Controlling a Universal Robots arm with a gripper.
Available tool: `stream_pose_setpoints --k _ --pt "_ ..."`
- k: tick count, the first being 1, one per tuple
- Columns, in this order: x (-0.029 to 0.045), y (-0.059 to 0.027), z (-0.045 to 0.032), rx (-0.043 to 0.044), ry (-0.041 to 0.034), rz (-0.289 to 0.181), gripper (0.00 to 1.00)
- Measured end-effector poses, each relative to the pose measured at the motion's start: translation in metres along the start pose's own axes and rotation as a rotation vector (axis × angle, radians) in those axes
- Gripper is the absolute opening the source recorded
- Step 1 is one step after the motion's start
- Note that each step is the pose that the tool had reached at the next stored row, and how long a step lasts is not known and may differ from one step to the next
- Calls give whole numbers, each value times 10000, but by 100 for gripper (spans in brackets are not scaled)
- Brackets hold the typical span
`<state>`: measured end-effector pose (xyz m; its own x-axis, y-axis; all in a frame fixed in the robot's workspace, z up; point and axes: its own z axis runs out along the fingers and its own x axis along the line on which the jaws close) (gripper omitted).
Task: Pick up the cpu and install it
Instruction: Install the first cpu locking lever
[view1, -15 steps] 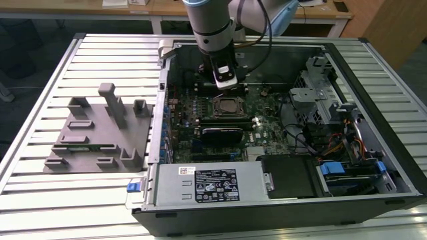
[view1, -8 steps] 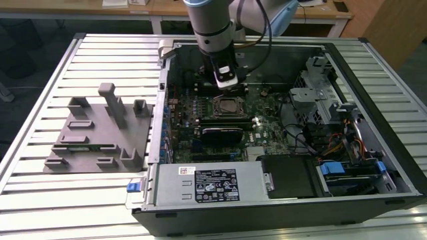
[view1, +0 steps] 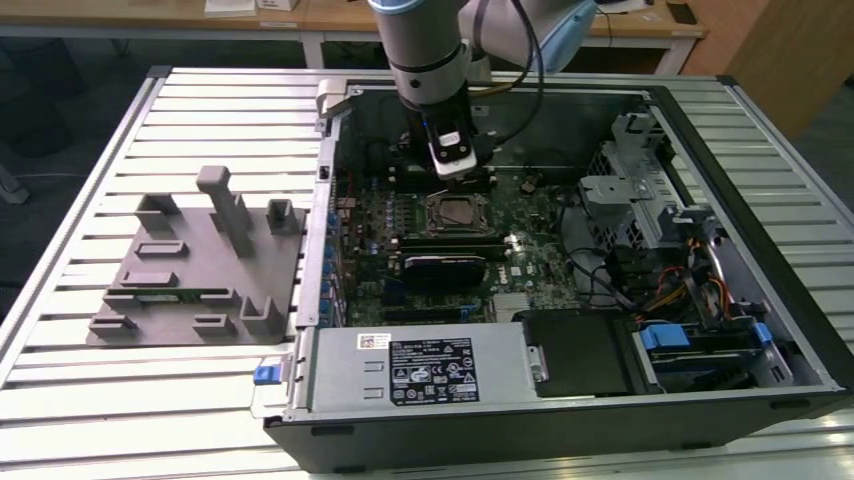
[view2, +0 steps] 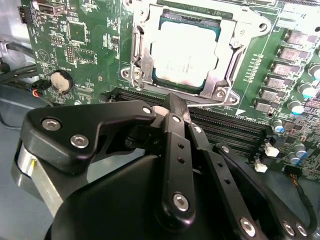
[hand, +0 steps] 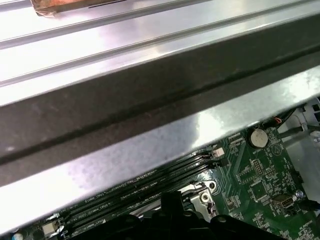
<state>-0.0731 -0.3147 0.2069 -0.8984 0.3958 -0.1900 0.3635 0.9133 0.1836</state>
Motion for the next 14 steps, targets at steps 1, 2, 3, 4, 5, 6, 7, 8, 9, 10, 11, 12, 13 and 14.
stream_pose_setpoints --k 1,2,3,4,5,6,7,8,9,10,11,12,13,14 --pt "-3 1 1 -9 10 -52 11" --pt "-9 3 4 -25 27 -139 11" --pt "-17 7 9 -41 43 -219 11" --pt "-29 12 15 -56 51 -275 11" --pt "-41 16 21 -65 61 -323 11" --pt "-51 19 26 -74 70 -371 11" --pt "-59 22 31 -84 81 -425 11" --pt "-64 23 34 -97 95 -503 11" --pt "-64 23 37 -117 116 -609 11" --pt "-64 23 40 -149 148 -776 11" --pt "-63 23 43 -186 180 -948 11" --pt "-63 22 47 -218 211 -1109 11" --pt "-62 22 51 -244 235 -1241 11" --pt "-61 22 55 -268 256 -1349 11"
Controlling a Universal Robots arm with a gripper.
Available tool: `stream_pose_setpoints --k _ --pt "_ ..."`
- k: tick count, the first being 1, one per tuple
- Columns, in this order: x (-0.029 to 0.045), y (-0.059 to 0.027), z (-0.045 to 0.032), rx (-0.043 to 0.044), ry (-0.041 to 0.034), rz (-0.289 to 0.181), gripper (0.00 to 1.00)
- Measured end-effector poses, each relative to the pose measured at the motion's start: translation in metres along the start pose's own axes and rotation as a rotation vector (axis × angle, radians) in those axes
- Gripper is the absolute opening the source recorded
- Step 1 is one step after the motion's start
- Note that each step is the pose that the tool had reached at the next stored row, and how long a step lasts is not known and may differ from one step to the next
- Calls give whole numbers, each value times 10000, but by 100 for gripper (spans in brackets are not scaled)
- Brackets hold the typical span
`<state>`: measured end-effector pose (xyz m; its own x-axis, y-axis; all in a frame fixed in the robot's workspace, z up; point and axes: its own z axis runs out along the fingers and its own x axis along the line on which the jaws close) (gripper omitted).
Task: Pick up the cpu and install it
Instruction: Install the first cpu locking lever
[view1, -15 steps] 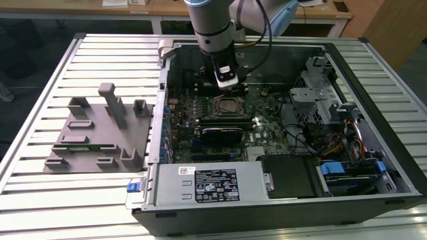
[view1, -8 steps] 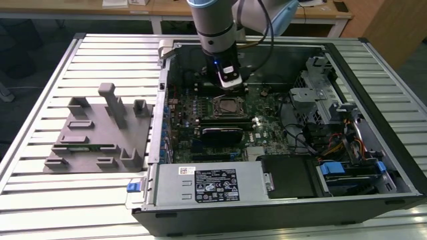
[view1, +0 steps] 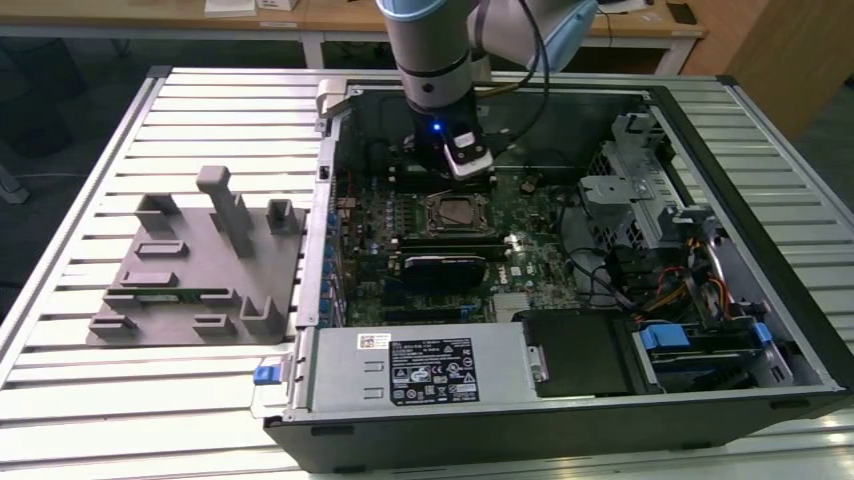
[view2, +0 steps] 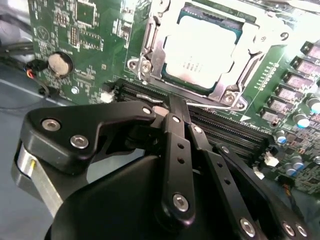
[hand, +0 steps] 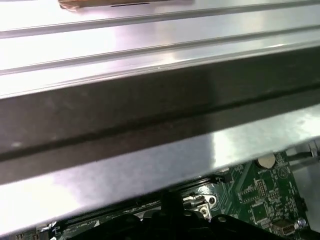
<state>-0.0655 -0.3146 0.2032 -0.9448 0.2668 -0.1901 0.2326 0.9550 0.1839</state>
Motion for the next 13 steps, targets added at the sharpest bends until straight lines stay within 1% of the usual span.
stream_pose_setpoints --k 6,10,13 --pt "-45 22 27 -5 9 -43 11" --pt "-48 31 40 8 2 -9 11" --pt "-44 41 47 33 -21 107 11"
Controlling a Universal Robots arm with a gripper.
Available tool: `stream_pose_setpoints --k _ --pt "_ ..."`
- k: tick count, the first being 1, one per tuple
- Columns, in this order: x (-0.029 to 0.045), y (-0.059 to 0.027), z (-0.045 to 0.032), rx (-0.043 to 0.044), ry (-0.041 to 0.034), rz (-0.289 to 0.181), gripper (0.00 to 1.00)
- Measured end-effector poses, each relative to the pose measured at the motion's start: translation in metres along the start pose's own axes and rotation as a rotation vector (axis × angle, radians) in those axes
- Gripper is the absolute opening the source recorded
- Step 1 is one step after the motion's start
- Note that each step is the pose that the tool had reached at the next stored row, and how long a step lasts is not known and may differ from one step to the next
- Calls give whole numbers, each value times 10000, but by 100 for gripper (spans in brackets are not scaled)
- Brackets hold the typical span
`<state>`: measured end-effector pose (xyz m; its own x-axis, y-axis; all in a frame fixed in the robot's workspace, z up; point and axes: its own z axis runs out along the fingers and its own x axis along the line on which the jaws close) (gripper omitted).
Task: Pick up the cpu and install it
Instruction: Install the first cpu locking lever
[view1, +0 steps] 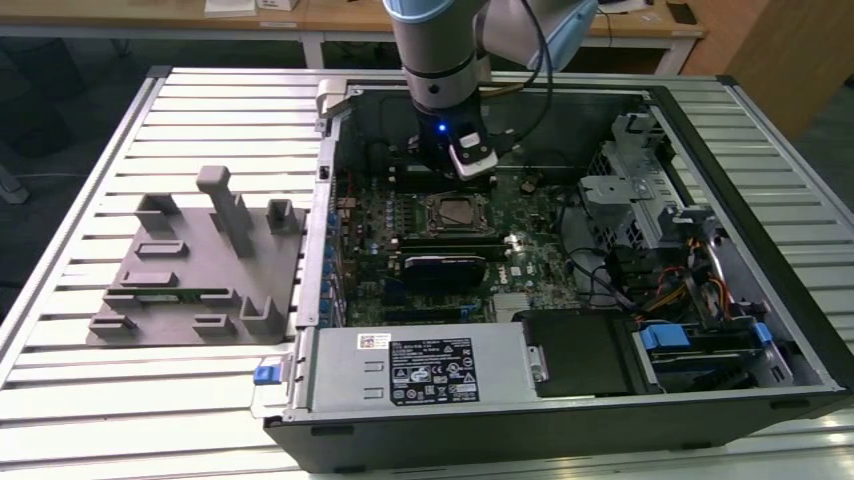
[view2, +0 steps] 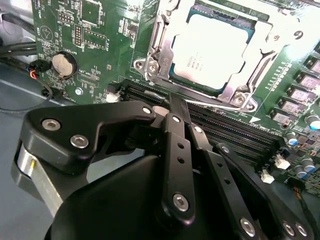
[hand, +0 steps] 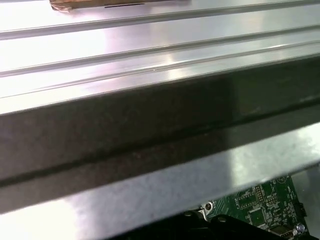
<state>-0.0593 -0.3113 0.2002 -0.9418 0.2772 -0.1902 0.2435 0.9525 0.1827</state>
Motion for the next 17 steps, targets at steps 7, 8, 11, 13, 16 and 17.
stream_pose_setpoints --k 7,8,11,13,16,17 --pt "3 4 9 16 -9 31 11" --pt "4 4 11 23 -12 44 11" --pt "6 3 18 44 -34 156 11" --pt "10 2 21 56 -45 212 11" --pt "18 -1 26 74 -64 304 11" --pt "22 -2 27 80 -73 337 11"
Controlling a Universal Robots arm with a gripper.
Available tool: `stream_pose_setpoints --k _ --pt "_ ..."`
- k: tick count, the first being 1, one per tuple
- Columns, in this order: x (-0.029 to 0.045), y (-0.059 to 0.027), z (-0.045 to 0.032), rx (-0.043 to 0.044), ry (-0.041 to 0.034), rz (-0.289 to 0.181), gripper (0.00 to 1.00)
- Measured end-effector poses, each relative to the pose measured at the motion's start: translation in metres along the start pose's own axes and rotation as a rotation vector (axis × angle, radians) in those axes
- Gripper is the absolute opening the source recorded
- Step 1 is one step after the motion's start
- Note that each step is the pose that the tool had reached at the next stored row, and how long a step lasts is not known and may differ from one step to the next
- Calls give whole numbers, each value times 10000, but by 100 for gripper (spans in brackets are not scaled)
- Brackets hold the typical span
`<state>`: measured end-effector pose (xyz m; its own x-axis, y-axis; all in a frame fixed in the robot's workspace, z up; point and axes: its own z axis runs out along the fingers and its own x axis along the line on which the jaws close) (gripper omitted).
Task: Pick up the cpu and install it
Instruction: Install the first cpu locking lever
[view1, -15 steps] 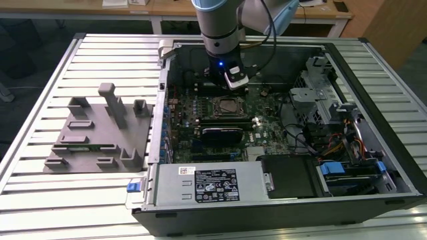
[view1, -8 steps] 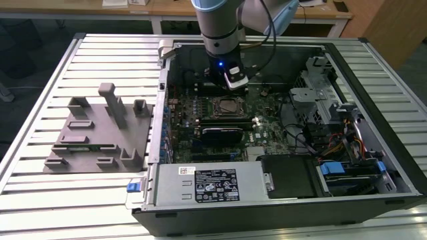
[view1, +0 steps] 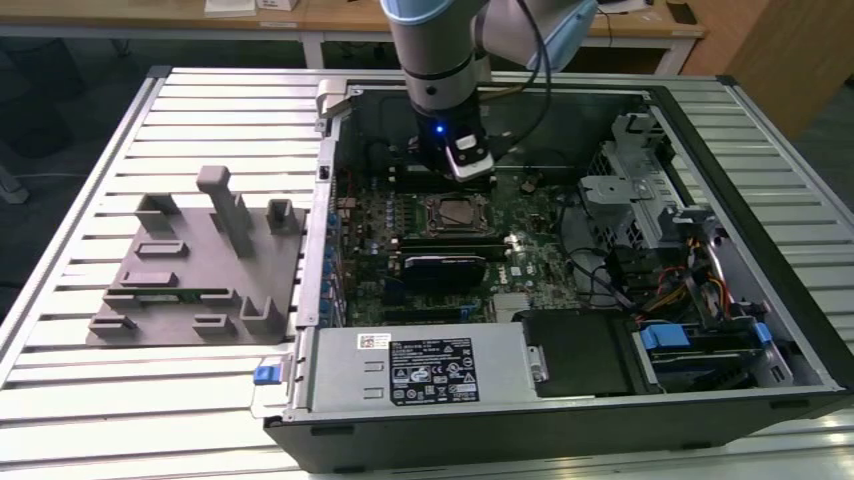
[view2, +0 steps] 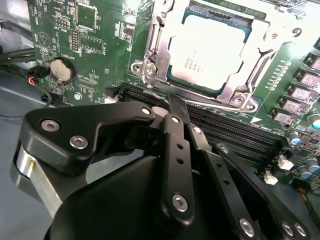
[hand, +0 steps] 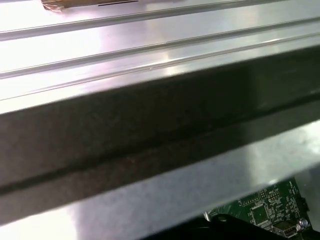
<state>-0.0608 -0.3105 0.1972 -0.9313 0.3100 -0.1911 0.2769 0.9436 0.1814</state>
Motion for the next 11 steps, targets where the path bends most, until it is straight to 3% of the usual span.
stream_pose_setpoints --k 11 --pt "15 -10 37 96 -138 328 11"
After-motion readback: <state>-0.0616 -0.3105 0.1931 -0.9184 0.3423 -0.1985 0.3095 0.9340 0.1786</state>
